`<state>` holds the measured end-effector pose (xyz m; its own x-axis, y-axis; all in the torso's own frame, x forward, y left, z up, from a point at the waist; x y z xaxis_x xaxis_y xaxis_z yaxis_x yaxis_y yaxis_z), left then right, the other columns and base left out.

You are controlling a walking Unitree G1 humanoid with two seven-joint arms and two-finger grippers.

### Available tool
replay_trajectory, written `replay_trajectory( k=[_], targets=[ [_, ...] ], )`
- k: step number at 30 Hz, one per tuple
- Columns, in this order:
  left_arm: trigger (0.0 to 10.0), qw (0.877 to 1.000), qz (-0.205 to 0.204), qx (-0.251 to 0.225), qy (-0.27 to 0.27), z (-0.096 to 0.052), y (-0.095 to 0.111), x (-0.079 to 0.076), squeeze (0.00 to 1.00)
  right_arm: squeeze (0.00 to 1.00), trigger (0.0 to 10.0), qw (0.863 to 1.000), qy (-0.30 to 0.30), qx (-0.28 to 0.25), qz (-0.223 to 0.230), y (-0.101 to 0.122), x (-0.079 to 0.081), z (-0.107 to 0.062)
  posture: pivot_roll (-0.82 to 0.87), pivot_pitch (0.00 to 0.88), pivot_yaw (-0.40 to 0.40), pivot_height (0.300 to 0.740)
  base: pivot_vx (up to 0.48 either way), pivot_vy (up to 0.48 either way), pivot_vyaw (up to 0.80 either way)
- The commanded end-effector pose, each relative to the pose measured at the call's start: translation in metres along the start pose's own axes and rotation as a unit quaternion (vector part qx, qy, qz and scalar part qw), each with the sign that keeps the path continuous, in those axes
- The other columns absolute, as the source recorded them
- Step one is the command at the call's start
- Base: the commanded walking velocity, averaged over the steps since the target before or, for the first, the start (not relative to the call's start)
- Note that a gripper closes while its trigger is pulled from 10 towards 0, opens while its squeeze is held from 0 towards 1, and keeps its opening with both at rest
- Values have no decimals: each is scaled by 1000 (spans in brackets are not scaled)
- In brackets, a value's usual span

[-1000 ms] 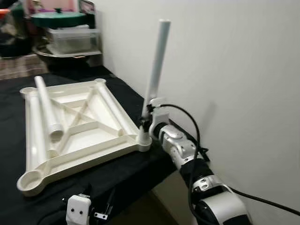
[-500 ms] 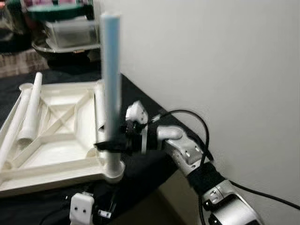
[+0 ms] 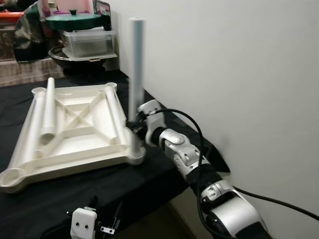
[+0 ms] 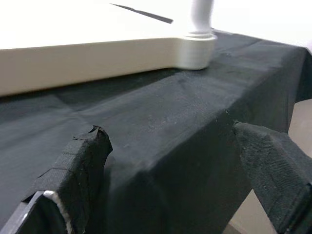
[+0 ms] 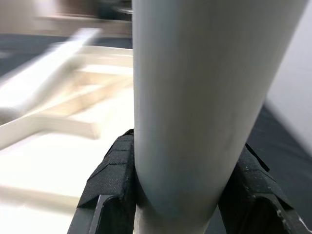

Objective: Building children table

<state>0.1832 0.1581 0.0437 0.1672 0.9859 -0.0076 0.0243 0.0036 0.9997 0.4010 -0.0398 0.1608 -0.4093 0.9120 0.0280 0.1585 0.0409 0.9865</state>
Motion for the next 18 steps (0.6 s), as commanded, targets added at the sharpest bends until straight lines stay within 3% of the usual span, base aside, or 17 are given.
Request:
replay_trajectory(
  k=[1,3,4,7,8,9,10,12,13,14,15,16,18],
  targets=[
    [10000,1000,-6,11,-3,-1,-4,-1,0,0,0,989,-117,87,7,-44,-42,-14,150,0,-111,740,0,0,0],
    [10000,1000,-6,11,-3,-1,-4,-1,0,0,0,988,-122,92,12,-47,-43,-16,150,0,-111,740,0,0,0],
    [10000,1000,-6,11,-3,-1,-4,-2,0,0,10000,991,-97,92,24,-47,-34,-14,148,0,-111,740,0,0,0],
    [10000,1000,-7,11,-3,-1,-5,-2,0,0,10000,993,-67,88,36,-46,-22,-11,148,0,-112,740,0,0,0],
    [10000,1000,-7,11,-3,-1,-5,-2,0,188,10000,995,-57,78,42,-43,-18,-9,151,0,-113,740,0,0,0],
    [10000,1000,-7,11,-3,-1,-5,-2,0,188,10000,995,-57,78,42,-43,-18,-9,151,0,-113,740,0,0,0],
    [10000,1000,-7,11,-4,-1,-5,-2,0,1000,10000,995,-52,65,50,-38,-15,-7,151,0,-113,740,0,0,0],
    [10000,1000,-7,11,-4,-1,-5,-2,0,1000,10000,995,-52,65,50,-38,-15,-7,151,0,-113,740,0,0,0],
    [10000,1000,-6,11,-3,-1,-5,-2,0,1000,10000,998,-4,36,58,-23,-4,-3,156,0,-118,740,0,0,0],
    [10000,1000,-6,11,-2,-1,-6,-2,0,0,10000,995,83,-3,64,-1,11,0,157,0,-119,740,0,0,0],
    [10000,1000,-6,11,-2,-1,-6,-2,0,0,10000,995,83,-3,64,-1,11,0,157,0,-119,740,0,0,0],
    [10000,1000,-6,10,-1,-1,-6,-2,0,0,10000,971,228,-49,58,27,34,-5,155,0,-120,740,0,0,0],
    [10000,1000,-6,10,-1,-1,-6,-2,0,0,10000,942,328,-66,37,35,47,-17,155,0,-120,740,0,0,0]
  ],
)
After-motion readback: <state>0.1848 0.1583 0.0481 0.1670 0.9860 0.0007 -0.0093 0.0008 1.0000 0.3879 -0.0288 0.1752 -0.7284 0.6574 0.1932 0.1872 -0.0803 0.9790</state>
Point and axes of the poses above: a point about 5 cm out from each wrist's last joint towards the gripper, its own z axis pointing out of the wrist towards the gripper, its own y axis along the axis of the wrist's last joint, x = y × z, the point moved 2 cm from there along z, pointing out of the wrist towards the gripper, and after that the axes turned 2 degrees about z, right-handed, at the moved point
